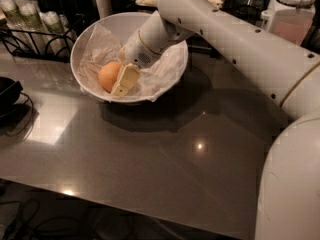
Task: Pick orange from white bowl
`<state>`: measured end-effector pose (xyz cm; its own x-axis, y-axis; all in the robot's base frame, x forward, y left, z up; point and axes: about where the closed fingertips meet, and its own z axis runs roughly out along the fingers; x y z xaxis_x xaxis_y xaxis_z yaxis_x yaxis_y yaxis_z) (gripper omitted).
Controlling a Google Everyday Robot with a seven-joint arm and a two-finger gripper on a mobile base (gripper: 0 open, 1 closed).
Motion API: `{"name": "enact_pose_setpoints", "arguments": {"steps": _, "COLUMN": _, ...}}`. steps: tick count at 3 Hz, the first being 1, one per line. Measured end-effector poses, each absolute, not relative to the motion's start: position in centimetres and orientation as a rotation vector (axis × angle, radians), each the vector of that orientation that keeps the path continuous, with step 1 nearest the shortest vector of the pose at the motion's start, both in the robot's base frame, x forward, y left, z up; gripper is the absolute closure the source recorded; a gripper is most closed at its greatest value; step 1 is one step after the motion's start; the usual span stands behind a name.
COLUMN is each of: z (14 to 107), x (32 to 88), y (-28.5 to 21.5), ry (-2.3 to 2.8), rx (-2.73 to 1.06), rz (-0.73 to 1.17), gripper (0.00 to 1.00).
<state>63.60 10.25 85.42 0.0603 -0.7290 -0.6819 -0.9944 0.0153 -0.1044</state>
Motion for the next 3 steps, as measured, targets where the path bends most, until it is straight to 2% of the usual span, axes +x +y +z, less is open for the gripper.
{"name": "enact_pose_setpoints", "arguments": {"steps": 1, "z": 84.98, "x": 63.88, "y": 10.65, "ry": 1.726, "rx": -1.771, "rz": 0.61, "gripper": 0.15}}
{"name": "enact_pose_setpoints", "arguments": {"steps": 2, "z": 84.75, "x": 64.0, "y": 10.68, "ry": 1.73, "rx": -1.768, "rz": 0.617, "gripper": 0.34}}
{"name": "enact_pose_setpoints", "arguments": {"steps": 3, "z": 84.51, "x": 64.1, "y": 10.64, "ry": 1.734, "rx": -1.764, "rz": 0.625, "gripper": 0.57}}
